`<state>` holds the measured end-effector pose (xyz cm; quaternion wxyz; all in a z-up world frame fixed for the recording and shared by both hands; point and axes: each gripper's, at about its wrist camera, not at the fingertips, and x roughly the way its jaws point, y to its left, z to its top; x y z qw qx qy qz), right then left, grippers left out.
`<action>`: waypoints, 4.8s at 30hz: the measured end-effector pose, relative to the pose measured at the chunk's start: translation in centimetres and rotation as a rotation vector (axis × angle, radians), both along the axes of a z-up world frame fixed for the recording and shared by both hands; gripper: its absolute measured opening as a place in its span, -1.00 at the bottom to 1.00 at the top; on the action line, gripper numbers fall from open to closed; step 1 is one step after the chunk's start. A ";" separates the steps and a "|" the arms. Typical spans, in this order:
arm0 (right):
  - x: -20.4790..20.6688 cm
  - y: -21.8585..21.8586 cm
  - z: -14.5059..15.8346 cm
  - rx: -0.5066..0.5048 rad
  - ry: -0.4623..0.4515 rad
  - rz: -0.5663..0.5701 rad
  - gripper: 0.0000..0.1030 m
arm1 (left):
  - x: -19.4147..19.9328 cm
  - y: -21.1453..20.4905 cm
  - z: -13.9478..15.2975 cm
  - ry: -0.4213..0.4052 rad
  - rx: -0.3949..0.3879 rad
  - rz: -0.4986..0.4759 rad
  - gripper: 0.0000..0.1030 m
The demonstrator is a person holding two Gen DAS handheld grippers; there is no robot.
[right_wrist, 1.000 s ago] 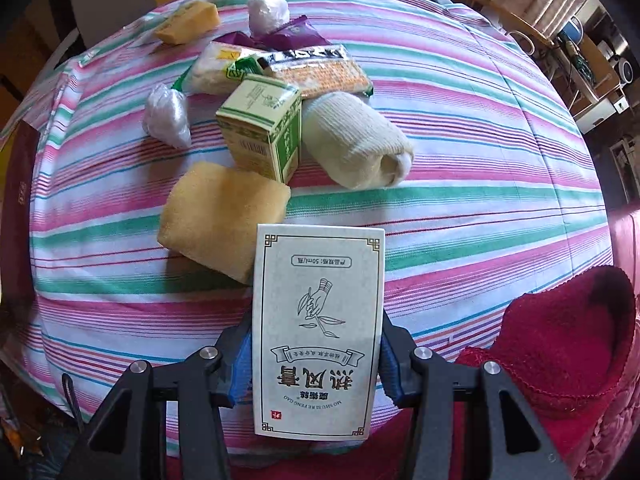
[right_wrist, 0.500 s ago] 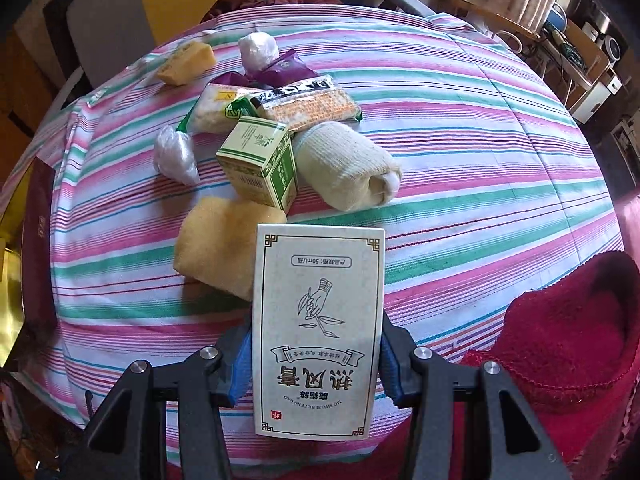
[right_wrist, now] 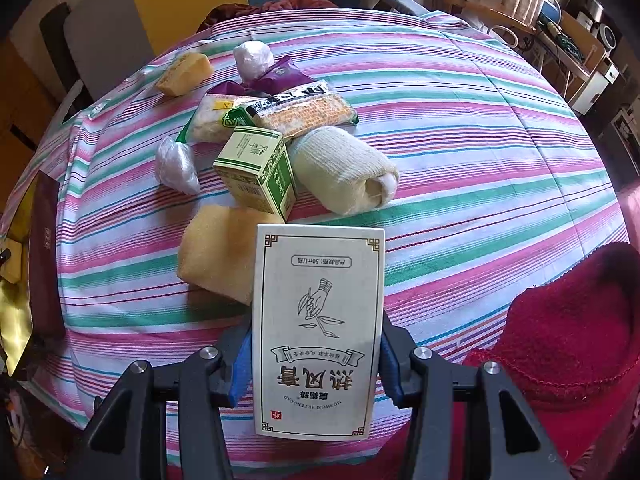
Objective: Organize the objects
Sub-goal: 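Lower the sponge into the gold tray and open the left gripper while the right carries the box, then carry the white box into the gold tray and open the right gripper, then move the left gripper to the second yellow sponge and grasp it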
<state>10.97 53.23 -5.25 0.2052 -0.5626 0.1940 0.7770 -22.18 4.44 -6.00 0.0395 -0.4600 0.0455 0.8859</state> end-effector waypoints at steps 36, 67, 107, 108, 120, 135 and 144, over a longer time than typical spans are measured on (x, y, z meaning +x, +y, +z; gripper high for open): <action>-15.7 -29.9 8.2 -0.172 0.274 0.645 -0.01 | 16.2 -10.9 3.5 0.131 0.082 0.097 0.38; -23.9 -43.1 0.3 -0.413 0.164 0.674 0.25 | 15.8 -13.7 3.1 0.131 0.143 0.162 0.40; 0.8 -6.3 5.6 0.093 0.311 -0.019 0.38 | 20.7 11.0 6.4 0.175 0.086 -0.474 0.64; 1.6 -5.4 5.7 0.096 0.315 -0.060 0.38 | 20.8 11.9 6.5 0.174 0.088 -0.494 0.64; 5.5 0.1 4.4 0.069 0.328 -0.258 0.39 | 22.4 22.2 4.5 0.058 0.126 -0.718 0.61; 6.8 1.3 4.5 -0.035 0.474 -0.304 0.39 | 26.4 36.7 1.4 -0.084 0.201 -0.995 0.77; 7.3 1.4 4.5 -0.056 0.517 -0.308 0.39 | 28.1 41.6 -1.6 -0.130 0.171 -1.037 0.84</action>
